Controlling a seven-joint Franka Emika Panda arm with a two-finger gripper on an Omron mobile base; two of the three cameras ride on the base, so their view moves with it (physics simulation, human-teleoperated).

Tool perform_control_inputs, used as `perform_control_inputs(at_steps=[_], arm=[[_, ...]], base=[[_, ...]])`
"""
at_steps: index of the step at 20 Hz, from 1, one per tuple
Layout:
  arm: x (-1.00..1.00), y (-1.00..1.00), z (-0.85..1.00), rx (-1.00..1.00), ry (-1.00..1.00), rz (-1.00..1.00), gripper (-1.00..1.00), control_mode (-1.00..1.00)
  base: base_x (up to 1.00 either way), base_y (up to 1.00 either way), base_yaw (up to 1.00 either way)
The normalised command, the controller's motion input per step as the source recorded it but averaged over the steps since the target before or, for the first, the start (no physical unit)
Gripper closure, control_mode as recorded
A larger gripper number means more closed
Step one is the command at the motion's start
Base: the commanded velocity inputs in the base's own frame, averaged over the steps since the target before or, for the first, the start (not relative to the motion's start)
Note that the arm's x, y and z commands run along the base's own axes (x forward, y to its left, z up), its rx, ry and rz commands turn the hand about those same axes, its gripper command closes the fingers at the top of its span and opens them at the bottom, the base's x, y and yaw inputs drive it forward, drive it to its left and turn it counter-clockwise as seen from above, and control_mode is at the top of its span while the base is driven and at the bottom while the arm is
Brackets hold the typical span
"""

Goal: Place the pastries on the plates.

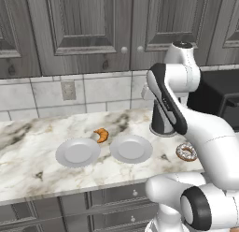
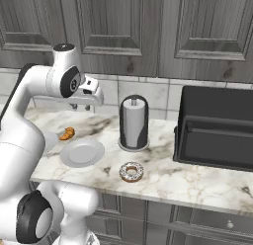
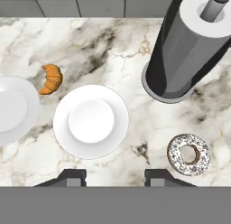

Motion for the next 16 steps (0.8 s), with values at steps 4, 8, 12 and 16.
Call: perform_control_inputs(at_steps=[4, 8, 12, 16], arm=[[0.00, 0.00, -0.16, -0.02, 0.00, 0.00, -1.00, -1.00], [-0.01, -0.21, -0.28, -0.01, 0.00, -0.08, -1.00, -1.00], [0.00, -0.51, -0.29, 0.00, 0.00, -0.12, -1.00, -1.00], [0.00, -0.49, -0.26, 0.01, 0.00, -0.10, -1.00, -1.00]], base=[[0.00, 0.00, 0.00], [0.00, 0.00, 0.00], [0.00, 0.00, 0.00], [0.00, 0.00, 0.00]])
